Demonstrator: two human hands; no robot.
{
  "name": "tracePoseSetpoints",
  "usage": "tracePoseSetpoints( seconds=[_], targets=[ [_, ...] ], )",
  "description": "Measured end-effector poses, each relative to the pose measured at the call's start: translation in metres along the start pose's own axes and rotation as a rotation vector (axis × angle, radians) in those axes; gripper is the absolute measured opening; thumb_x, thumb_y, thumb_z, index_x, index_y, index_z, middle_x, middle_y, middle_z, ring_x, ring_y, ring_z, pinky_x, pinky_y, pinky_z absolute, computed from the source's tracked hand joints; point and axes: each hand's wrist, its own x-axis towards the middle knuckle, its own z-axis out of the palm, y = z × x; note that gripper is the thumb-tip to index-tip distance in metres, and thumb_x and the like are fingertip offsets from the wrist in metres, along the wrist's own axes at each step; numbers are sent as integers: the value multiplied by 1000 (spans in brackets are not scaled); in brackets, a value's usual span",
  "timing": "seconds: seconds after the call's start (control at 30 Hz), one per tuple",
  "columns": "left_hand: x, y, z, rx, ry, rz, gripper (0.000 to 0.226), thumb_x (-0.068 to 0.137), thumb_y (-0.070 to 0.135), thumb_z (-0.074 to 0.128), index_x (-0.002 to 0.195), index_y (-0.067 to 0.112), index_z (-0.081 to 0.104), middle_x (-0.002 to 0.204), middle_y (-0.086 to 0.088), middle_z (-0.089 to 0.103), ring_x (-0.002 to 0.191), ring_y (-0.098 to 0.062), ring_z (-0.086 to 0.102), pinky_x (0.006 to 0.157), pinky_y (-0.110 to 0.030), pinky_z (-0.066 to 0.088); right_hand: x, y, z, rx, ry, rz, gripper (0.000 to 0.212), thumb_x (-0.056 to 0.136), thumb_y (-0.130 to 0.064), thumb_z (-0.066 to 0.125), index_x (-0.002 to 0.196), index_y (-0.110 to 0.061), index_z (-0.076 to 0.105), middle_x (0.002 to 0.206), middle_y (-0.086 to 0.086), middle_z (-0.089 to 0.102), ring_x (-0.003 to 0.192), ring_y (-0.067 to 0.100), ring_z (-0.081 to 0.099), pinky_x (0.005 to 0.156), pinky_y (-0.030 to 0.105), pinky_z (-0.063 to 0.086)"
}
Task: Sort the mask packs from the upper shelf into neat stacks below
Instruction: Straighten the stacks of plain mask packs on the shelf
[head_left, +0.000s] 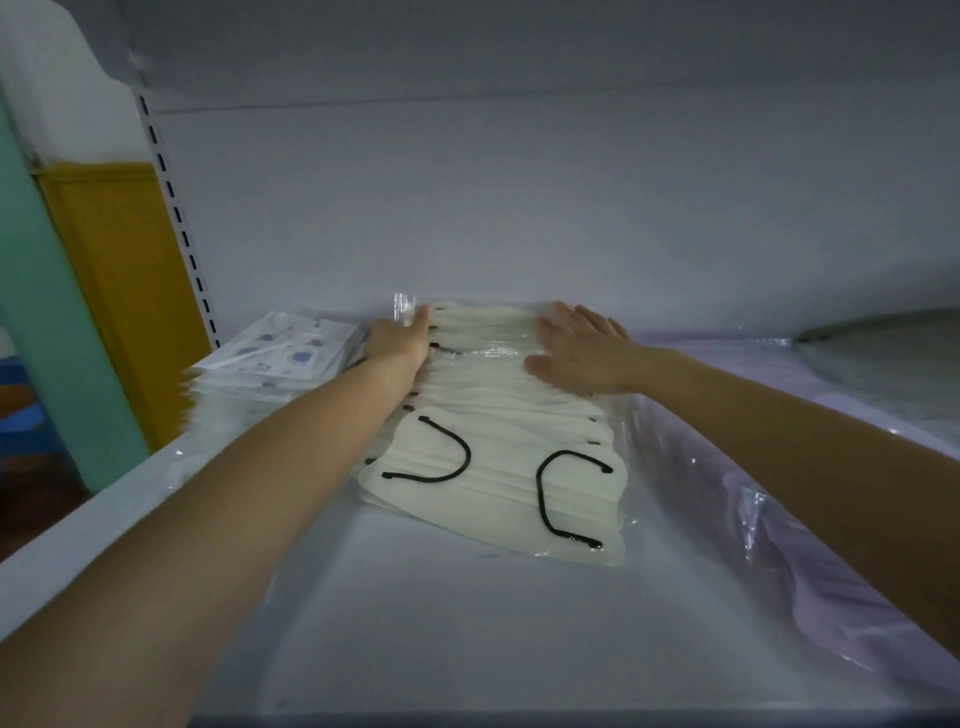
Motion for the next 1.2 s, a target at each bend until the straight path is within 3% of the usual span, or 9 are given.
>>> tracePoseSetpoints(
  seconds=[0.17,0.23,0.33,0.47,0.7,0.9,1.03,1.13,1.2],
  targets=[
    [5,-2,2,40,3,70,39,93,24,52,122,-2,54,118,-18,61,98,-30,59,75,-34,44,2,4,8,12,-71,-31,72,90,-65,24,150,-28,7,158,3,-12,144,22,-14,117,47,2],
    [4,-3,-1,13,-25,50,42,93,27,53,125,-2,51,118,-15,61,88,-24,54,69,-29,38,-3,3,-1,34,-63,-25,67,93,-61,28,149,-29,13,158,3,-11,144,23,-14,118,44,-1],
    [2,-7,-4,-81,-117,-4,52,92,44,52,126,4,50,116,-6,57,97,-23,55,79,-27,40,-9,0,-7,56,-45,-20,65,93,-59,31,149,-30,14,158,3,-12,144,25,-14,116,42,-2],
    [1,-11,-2,-9,-156,16,32,97,36,44,104,7,57,94,-4,53,75,-18,49,70,-27,38,-8,-1,-1,59,-37,-13,67,92,-60,32,149,-30,14,157,3,-13,144,26,-13,116,44,0],
    [1,-12,0,82,-97,142,44,101,30,38,135,1,42,132,-16,51,118,-31,49,88,-28,37,-3,4,0,123,-39,-27,72,90,-63,31,150,-28,10,158,2,-7,145,21,-10,118,42,-1],
    [5,-19,-1,108,-89,205,39,99,29,42,125,1,52,124,-16,57,113,-32,52,79,-25,32,-4,2,1,142,-46,-63,73,90,-63,31,150,-26,12,158,3,0,145,21,-5,118,43,2],
    [1,-17,4,51,-92,147,46,98,32,42,132,1,43,129,-17,53,115,-31,51,83,-27,35,-5,4,4,50,-81,-48,67,94,-55,34,150,-27,11,158,2,2,145,20,-2,118,40,1],
    [1,-13,3,53,-118,69,54,97,34,44,138,0,36,136,-17,48,122,-32,48,98,-32,39,2,-2,-3,20,-33,-41,65,95,-51,32,150,-28,7,159,-1,-1,145,20,-3,117,43,-2],
    [2,-11,1,89,-125,49,54,95,32,45,138,0,37,133,-16,50,118,-31,51,93,-31,41,6,-9,-1,9,-34,-48,67,93,-59,27,150,-27,9,158,-3,2,145,19,1,116,44,1]
  ],
)
